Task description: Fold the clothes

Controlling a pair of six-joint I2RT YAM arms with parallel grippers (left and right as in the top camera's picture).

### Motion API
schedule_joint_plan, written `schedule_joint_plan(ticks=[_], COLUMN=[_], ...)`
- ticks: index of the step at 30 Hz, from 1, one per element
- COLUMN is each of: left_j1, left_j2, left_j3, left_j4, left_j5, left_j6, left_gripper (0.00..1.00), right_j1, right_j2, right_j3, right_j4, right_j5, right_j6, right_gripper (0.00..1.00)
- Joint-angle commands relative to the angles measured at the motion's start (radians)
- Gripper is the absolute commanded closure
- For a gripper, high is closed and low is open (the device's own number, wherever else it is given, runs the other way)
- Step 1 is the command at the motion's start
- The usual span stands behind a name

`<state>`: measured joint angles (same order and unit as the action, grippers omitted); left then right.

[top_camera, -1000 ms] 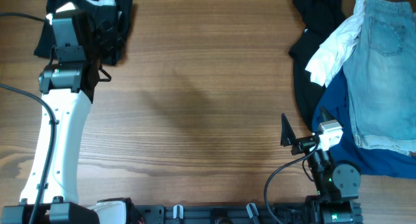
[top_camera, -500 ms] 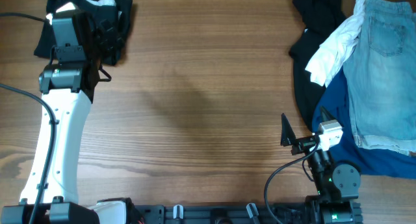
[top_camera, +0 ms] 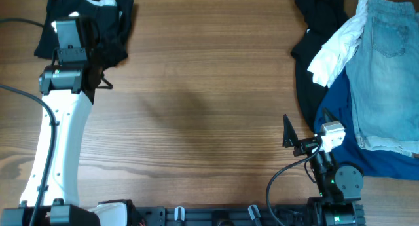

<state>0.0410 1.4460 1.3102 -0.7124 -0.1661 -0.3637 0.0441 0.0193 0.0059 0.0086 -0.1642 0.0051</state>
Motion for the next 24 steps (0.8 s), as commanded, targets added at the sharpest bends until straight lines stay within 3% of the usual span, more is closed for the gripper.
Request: schedule_joint_plan(ticks=[1,4,13,24], left_j1=[0.0,0.001,0.03,0.036], left_j2=[-0.113,-0.22,-0.689,-1.163], left_j3=[-0.039,-0.129,-0.631,-1.085], left_j4=[-0.014,0.032,0.326,0.518], left_j5=[0.013,0.011,0.028,0.073], left_j6=[0.016,0.018,0.013,0.008], left_gripper=[0.0,0.0,0.0,0.0], right_j1=[-0.002,-0.002,-0.002,-0.002], right_j2=[-0.014,-0.014,-0.014,-0.014], right_j3=[-0.001,-0.001,-0.001,-0.001], right_j4=[0.006,0.006,0.006,0.006], right_j5=[-0.016,-0.016,-0.016,-0.016], right_j6=[-0.002,-0.002,-0.002,-0.002], right_gripper=[0.0,0.0,0.0,0.0])
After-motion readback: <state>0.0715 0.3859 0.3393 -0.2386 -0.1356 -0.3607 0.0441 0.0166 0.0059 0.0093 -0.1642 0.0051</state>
